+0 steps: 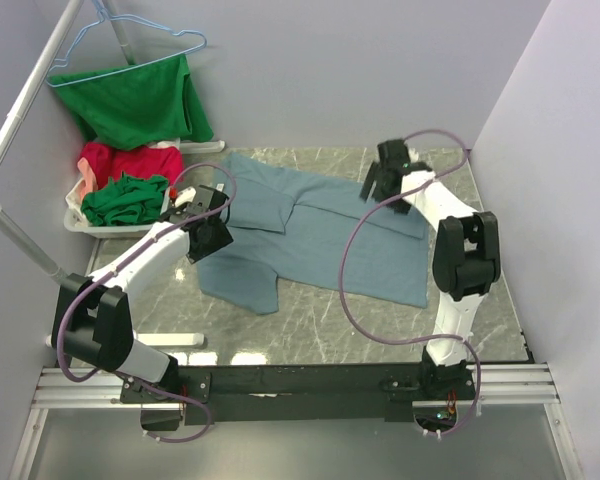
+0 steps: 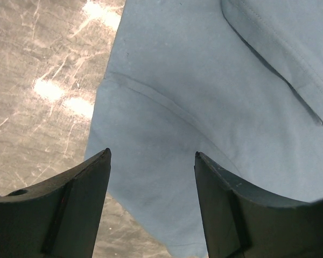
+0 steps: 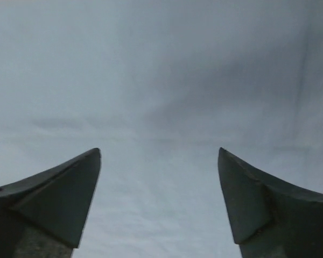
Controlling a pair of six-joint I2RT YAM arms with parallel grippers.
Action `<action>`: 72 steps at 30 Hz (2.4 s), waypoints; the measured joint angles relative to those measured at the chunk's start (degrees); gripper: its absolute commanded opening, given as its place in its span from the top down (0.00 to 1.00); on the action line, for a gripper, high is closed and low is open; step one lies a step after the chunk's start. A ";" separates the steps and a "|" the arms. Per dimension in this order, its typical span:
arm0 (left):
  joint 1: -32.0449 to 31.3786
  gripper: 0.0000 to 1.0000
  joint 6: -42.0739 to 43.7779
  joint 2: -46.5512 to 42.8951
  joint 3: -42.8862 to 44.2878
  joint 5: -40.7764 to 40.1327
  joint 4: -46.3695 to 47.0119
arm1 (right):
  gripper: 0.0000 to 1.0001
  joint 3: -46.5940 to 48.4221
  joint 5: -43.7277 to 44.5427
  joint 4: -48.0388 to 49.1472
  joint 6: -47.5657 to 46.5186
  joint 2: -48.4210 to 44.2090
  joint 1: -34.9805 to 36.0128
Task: Fold and stack the t-shirts
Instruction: Fold the tshirt
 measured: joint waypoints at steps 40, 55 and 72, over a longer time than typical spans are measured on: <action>-0.09 0.31 -1.73 -3.10 -3.63 -1.36 -0.59 | 0.13 11.04 -0.42 -14.91 2.38 15.10 0.48; -0.09 0.31 -1.38 -3.50 -3.63 -1.75 -0.61 | 0.17 13.14 -1.97 -18.84 -1.42 16.48 -5.99; -0.09 0.45 -1.18 1.66 -10.71 6.32 5.77 | 0.20 14.16 -1.36 -15.63 -0.39 13.92 -7.32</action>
